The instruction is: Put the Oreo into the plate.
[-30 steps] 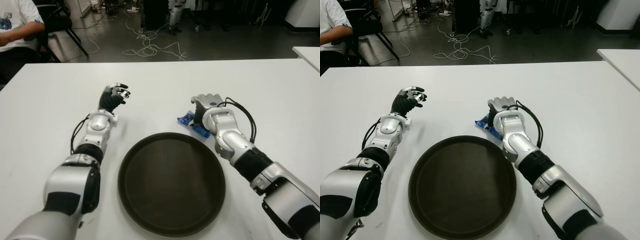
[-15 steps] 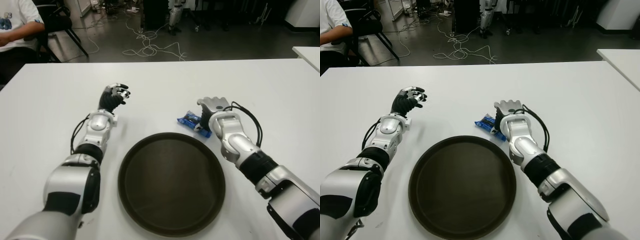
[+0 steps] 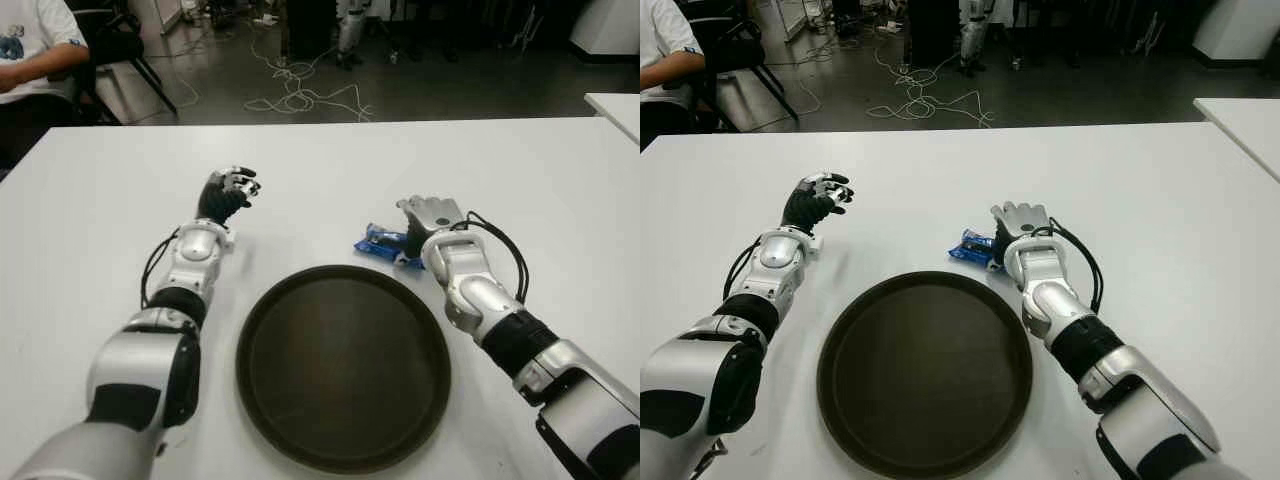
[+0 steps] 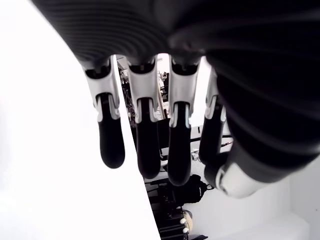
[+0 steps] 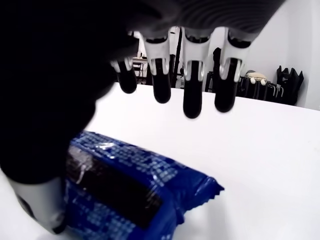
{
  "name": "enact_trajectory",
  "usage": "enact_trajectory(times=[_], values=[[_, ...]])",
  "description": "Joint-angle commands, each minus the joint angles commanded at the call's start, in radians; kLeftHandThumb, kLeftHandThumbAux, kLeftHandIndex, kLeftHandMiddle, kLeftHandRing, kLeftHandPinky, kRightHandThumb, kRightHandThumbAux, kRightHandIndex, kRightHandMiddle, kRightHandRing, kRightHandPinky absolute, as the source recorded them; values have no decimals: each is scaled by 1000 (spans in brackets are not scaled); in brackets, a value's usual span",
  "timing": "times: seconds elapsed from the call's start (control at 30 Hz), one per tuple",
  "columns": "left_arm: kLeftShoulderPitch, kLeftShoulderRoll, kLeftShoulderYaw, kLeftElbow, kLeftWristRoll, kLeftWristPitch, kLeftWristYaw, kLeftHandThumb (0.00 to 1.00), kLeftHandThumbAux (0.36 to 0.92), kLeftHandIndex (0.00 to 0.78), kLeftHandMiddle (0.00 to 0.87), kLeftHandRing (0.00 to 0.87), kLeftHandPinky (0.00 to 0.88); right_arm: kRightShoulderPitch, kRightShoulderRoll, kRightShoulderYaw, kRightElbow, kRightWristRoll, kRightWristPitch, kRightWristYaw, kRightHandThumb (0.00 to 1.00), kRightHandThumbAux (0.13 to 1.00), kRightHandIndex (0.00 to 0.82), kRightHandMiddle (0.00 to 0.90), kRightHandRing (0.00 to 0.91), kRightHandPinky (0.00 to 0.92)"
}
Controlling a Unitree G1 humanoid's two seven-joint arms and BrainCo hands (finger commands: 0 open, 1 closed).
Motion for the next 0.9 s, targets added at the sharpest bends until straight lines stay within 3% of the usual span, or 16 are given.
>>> enact_trajectory(times=[0.4,0.9], values=[[-1,1,-2,1,3,9,3,822,685,379,461,383,432,-4,8,-17,40,17,-29,-30,0,745,138,152,183,219],[-3,0,-2,1,2,7,-6,821,686,379,459,389,443,-19,14,-42,124,57,-114,-104,0,746,207,196,230,270]])
